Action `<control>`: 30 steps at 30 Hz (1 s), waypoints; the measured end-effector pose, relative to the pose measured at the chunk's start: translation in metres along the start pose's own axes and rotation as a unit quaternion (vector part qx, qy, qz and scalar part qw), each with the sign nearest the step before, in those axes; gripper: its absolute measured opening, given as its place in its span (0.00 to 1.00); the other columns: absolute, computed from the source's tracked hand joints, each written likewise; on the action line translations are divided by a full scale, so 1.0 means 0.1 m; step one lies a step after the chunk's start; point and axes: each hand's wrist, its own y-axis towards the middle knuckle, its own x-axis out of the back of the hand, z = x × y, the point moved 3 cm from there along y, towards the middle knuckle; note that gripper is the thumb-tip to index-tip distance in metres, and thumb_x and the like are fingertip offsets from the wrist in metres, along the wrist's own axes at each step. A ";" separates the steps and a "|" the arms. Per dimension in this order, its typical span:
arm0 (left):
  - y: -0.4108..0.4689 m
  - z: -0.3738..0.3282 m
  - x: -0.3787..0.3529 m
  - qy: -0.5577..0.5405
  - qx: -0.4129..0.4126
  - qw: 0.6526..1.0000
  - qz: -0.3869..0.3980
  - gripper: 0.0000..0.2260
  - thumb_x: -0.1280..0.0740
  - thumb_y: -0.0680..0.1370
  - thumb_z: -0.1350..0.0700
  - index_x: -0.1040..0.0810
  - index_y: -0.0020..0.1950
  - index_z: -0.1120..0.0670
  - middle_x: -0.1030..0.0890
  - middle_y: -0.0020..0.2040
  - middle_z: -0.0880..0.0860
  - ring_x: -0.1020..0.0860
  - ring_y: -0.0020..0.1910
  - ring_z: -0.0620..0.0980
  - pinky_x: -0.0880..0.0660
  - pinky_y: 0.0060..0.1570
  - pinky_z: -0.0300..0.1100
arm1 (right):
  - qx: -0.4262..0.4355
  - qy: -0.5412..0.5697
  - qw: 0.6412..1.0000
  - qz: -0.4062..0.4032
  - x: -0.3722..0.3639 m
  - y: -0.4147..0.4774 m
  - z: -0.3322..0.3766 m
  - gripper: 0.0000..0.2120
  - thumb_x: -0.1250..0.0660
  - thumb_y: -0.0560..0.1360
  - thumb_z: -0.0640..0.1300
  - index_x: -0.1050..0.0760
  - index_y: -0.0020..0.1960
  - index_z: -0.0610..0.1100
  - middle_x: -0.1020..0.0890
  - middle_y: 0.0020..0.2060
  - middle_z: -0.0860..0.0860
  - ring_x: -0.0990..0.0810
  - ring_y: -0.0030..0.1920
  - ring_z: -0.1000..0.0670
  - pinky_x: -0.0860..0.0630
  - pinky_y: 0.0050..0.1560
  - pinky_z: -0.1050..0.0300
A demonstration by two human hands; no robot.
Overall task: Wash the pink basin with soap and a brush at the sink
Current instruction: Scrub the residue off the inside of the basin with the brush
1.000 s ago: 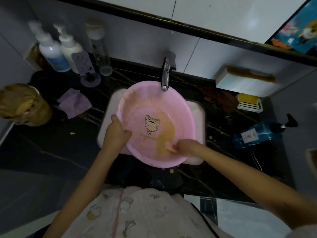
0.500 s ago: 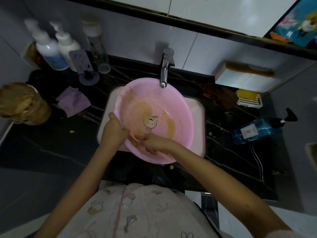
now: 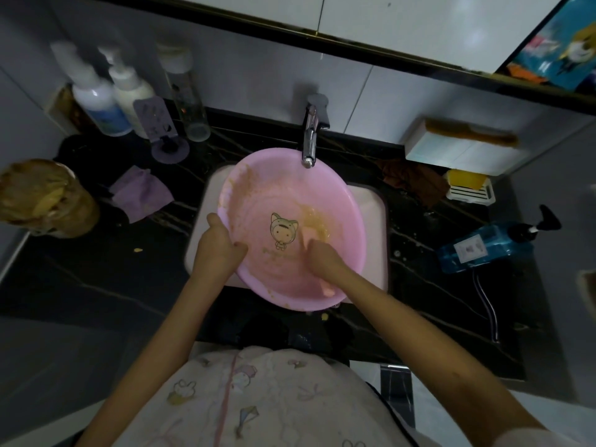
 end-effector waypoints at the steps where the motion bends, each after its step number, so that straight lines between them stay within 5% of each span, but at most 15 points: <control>1: 0.00 0.00 0.00 0.004 -0.001 1.000 -0.001 0.22 0.34 0.74 0.63 0.40 0.62 0.64 0.30 0.45 0.56 0.30 0.41 0.53 0.35 0.34 0.42 | 0.026 -0.001 0.999 0.020 -0.06 -0.09 0.08 0.10 0.46 0.79 0.38 0.29 0.56 0.36 0.23 0.43 0.45 0.26 0.36 0.49 0.31 0.33 0.60; 6: 0.00 0.00 0.00 0.017 0.002 1.000 -0.006 0.22 0.33 0.73 0.62 0.40 0.62 0.64 0.30 0.45 0.57 0.29 0.41 0.54 0.34 0.36 0.45 | 0.149 -0.041 0.983 0.100 -0.24 -0.53 0.28 0.18 0.45 0.81 0.48 0.31 0.65 0.38 0.22 0.54 0.40 0.23 0.51 0.42 0.26 0.50 0.51; 11: -0.02 -0.01 0.01 0.012 0.004 1.000 -0.005 0.23 0.33 0.73 0.63 0.40 0.63 0.64 0.30 0.45 0.56 0.29 0.41 0.54 0.34 0.36 0.44 | 0.051 -0.011 0.998 0.018 0.04 -0.31 0.13 0.15 0.48 0.80 0.41 0.30 0.62 0.37 0.26 0.41 0.45 0.25 0.41 0.44 0.27 0.41 0.52; 15: -0.02 -0.01 0.01 0.009 0.006 1.000 -0.006 0.24 0.33 0.74 0.62 0.40 0.64 0.64 0.30 0.45 0.56 0.30 0.41 0.53 0.34 0.37 0.44 | 0.060 0.107 0.984 0.130 0.03 -0.51 0.27 0.13 0.44 0.79 0.41 0.25 0.53 0.34 0.27 0.35 0.44 0.30 0.31 0.49 0.31 0.34 0.59; 18: -0.03 0.01 0.01 -0.007 -0.004 1.000 -0.004 0.22 0.35 0.75 0.61 0.40 0.65 0.64 0.29 0.46 0.56 0.29 0.42 0.53 0.33 0.38 0.44 | 0.031 0.180 0.967 0.178 0.03 -0.73 0.40 0.16 0.45 0.81 0.42 0.29 0.67 0.42 0.30 0.31 0.48 0.33 0.27 0.52 0.34 0.24 0.62; 25: -0.02 0.02 0.00 -0.012 -0.005 1.000 -0.025 0.18 0.40 0.79 0.60 0.40 0.66 0.65 0.24 0.48 0.62 0.29 0.39 0.53 0.33 0.36 0.44 | 0.054 0.287 0.947 0.135 -0.06 -1.06 0.51 0.21 0.49 0.82 0.45 0.40 0.74 0.52 0.29 0.31 0.47 0.32 0.26 0.50 0.34 0.24 0.62; 30: -0.02 0.03 0.00 0.000 0.000 1.000 -0.018 0.18 0.40 0.79 0.61 0.40 0.66 0.65 0.28 0.46 0.58 0.30 0.41 0.52 0.34 0.37 0.45 | 0.022 0.213 0.974 0.076 -0.24 -1.23 -0.16 0.17 0.48 0.82 0.48 0.27 0.63 0.42 0.20 0.38 0.48 0.22 0.35 0.49 0.24 0.40 0.56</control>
